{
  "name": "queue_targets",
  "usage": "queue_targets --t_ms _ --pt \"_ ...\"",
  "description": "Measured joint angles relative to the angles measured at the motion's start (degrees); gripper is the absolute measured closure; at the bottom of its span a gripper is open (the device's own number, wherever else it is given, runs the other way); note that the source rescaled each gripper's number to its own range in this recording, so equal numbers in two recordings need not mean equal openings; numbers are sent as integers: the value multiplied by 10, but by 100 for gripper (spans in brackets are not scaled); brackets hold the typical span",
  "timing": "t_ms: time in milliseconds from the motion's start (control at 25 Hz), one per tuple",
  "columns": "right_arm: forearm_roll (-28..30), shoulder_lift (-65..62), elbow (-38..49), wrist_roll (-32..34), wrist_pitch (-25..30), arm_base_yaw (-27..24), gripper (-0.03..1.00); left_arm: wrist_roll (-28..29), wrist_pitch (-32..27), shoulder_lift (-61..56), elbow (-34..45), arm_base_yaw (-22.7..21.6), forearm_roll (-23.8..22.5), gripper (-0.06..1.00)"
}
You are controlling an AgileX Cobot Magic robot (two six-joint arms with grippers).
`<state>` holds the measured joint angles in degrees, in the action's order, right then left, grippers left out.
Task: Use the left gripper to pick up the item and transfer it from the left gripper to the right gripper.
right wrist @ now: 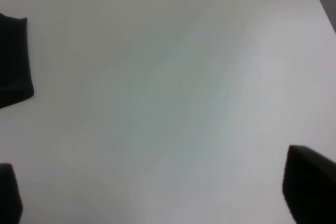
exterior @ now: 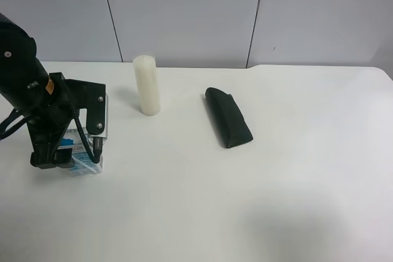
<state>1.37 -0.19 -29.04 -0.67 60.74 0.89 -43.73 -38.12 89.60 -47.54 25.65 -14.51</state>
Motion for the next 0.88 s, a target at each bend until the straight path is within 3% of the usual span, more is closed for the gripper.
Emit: queue_targets --t_ms 200,320,800,880 --pt "0 0 0 0 0 0 -3 0 13 15 12 0 -10 -5" --pt "0 0 0 0 0 0 -3 0 18 21 21 0 -17 6" --pt "0 0 0 0 0 0 -3 -4 19 22 24 0 -30 91" --pt "0 0 0 0 0 0 -3 -4 23 22 24 0 -31 94"
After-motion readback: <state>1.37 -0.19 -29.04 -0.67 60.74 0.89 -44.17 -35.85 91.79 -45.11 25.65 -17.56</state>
